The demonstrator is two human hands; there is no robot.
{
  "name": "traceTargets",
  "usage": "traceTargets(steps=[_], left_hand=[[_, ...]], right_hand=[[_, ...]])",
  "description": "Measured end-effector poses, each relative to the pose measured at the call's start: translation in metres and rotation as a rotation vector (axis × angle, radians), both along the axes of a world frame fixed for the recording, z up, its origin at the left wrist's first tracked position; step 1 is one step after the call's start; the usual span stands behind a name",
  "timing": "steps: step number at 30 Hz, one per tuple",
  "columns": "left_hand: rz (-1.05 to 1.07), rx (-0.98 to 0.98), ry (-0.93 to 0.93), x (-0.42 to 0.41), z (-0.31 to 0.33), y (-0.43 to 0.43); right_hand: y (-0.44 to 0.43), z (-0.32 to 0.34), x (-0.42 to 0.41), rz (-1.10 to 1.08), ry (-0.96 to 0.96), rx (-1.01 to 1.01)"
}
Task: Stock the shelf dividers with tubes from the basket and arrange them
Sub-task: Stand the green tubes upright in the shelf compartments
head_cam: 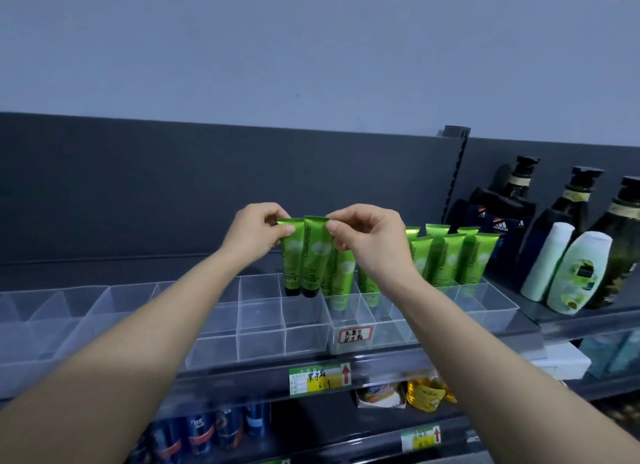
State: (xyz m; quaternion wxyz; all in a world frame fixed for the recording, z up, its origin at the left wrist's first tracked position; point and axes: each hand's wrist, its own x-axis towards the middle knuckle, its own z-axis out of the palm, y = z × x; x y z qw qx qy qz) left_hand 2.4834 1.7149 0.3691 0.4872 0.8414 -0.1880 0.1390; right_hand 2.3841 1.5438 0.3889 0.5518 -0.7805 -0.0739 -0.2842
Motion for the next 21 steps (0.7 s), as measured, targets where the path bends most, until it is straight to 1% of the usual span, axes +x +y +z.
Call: traceTargets(steps=[7, 14, 18, 21], left_hand=[[0.003, 0.001, 0.058, 0.009, -0.012, 0.003], [0.004, -0.007, 0.066, 0.010, -0.017, 0.003], [0.000, 0.001, 0.062, 0.010, -0.017, 0.004], [0.001, -0.012, 0.066, 0.009, -0.016, 0.003]], right_hand=[[0.006, -0.003, 0.011, -0.043, 0.020, -0.027], [0.011, -0.002, 0.018, -0.086, 0.006, -0.048], [0.011, -0.003, 0.022, -0.087, -0.010, -0.080], [0.010, -0.009, 0.026, -0.074, 0.011, -0.136]])
